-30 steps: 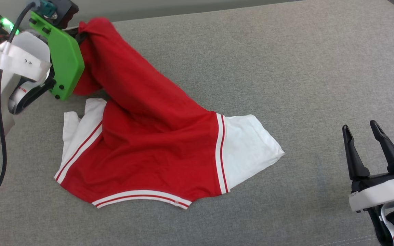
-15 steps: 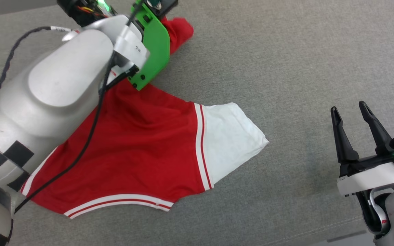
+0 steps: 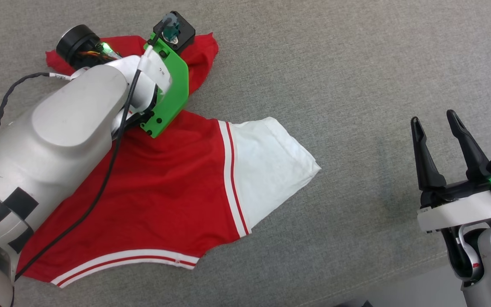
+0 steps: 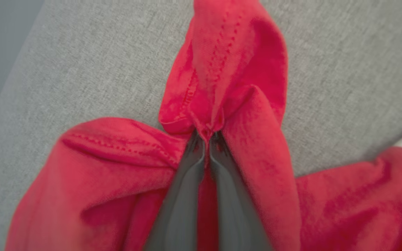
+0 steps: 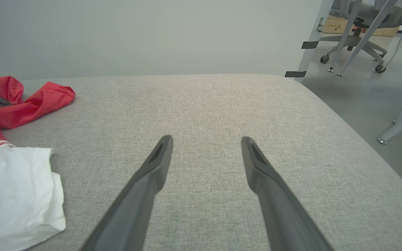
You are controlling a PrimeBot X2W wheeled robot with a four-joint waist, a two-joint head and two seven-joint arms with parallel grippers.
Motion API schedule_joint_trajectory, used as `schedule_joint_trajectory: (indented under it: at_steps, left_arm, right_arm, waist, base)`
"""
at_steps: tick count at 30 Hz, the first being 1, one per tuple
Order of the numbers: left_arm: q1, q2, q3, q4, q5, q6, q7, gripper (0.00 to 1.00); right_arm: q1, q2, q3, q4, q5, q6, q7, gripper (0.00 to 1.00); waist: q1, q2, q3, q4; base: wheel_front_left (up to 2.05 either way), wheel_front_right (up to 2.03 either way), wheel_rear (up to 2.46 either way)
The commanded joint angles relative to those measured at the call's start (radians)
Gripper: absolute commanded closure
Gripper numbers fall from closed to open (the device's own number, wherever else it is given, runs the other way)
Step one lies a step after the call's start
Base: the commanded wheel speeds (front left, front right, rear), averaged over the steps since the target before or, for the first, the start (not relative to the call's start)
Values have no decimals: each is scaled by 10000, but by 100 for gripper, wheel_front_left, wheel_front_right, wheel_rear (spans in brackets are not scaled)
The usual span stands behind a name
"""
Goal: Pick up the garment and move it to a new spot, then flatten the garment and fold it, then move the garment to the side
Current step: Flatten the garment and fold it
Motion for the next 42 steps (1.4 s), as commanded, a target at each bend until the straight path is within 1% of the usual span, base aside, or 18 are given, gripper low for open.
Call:
schedule_joint_trajectory:
  at_steps: [1,2,4,5,7,11,13,15,18,21,26,27,29,31,32,35,39,42]
  left_arm:
    - [486,91,-262,224,-16,-30,-185,52]
    - [400,64,-262,278,53,-30,-592,0]
    - [263,-38,-263,409,149,-30,-1357,0]
    - [71,-166,-118,733,408,5,-2832,0]
    - [108,-320,126,940,545,260,-4023,0]
    - [522,-423,498,1076,662,864,-5870,0]
    - [821,-354,746,1027,648,1315,-6711,0]
    - [1130,-237,939,918,640,1729,-7315,0]
    - [1717,28,1436,493,493,2396,-7813,0]
    - [2559,494,2292,-453,477,3399,-7975,0]
    - [4550,1406,4110,-2979,1482,5038,-7987,0]
    - [6060,1733,5094,-4235,2147,5850,-7989,0]
    - [6996,1778,5598,-4863,2545,6213,-7989,0]
    - [7815,1734,6083,-5331,2930,6425,-7990,0]
    - [8791,1520,6831,-5860,3480,6547,-7990,0]
    - [9794,1116,7481,-6470,4091,6653,-7990,0]
    - [10774,571,8156,-6810,4673,6514,-7990,0]
    - [11162,139,8598,-6888,5012,6257,-7991,0]
  right_arm:
    - [-145,0,5,-10,2,-9,-93,0]
    - [-139,-23,6,-8,-20,-9,-93,0]
    - [-99,-84,15,-4,-55,-9,-93,0]
    - [-28,-193,97,0,-104,-9,-93,0]
    - [43,-271,110,0,-134,-9,-93,0]
    - [216,-498,185,-32,-169,-9,-93,0]
    - [256,-647,260,-26,-177,-9,-93,0]
    - [250,-781,353,2,-150,-9,-93,0]
    - [171,-995,627,37,-118,-9,-79,0]
    - [-145,-1367,1066,27,-85,-9,74,0]
    - [-858,-1967,1828,-119,195,-9,699,0]
    - [-1357,-2345,2410,-149,613,-9,1360,0]
    - [-1702,-2597,2927,-155,1075,-9,2025,0]
    - [-2068,-2963,3627,-138,1582,-9,2946,0]
    - [-2602,-3431,4658,-175,2592,-9,4522,0]
    - [-3139,-3843,5526,-95,3574,-9,6129,0]
    - [-3639,-4166,6455,200,4521,-9,7840,0]
    - [-3862,-4267,6876,604,5051,-9,8810,0]
  waist:
    - [0,0,-66,105]
    - [0,0,-138,166]
    - [0,0,-344,315]
    - [0,0,-752,501]
    - [0,0,-1087,664]
    - [0,0,-1706,1028]
    - [0,0,-2017,1232]
    - [0,0,-2276,1416]
    - [0,0,-2615,1626]
    - [0,0,-2893,1791]
    - [0,0,-3195,2095]
    - [0,0,-3351,2285]
    - [0,0,-3423,2392]
    - [0,0,-3473,2503]
    - [0,0,-3493,2621]
    - [0,0,-3468,2739]
    - [0,0,-3346,2903]
    - [0,0,-3156,3060]
  base:
    - [0,0,0]
    - [0,0,0]
    - [0,0,0]
    - [0,0,0]
    - [0,0,0]
    - [0,0,0]
    - [0,0,0]
    - [0,0,0]
    - [0,0,0]
    - [0,0,0]
    - [0,0,0]
    - [0,0,0]
    - [0,0,0]
    - [0,0,0]
    - [0,0,0]
    - [0,0,0]
    - [0,0,0]
    - [0,0,0]
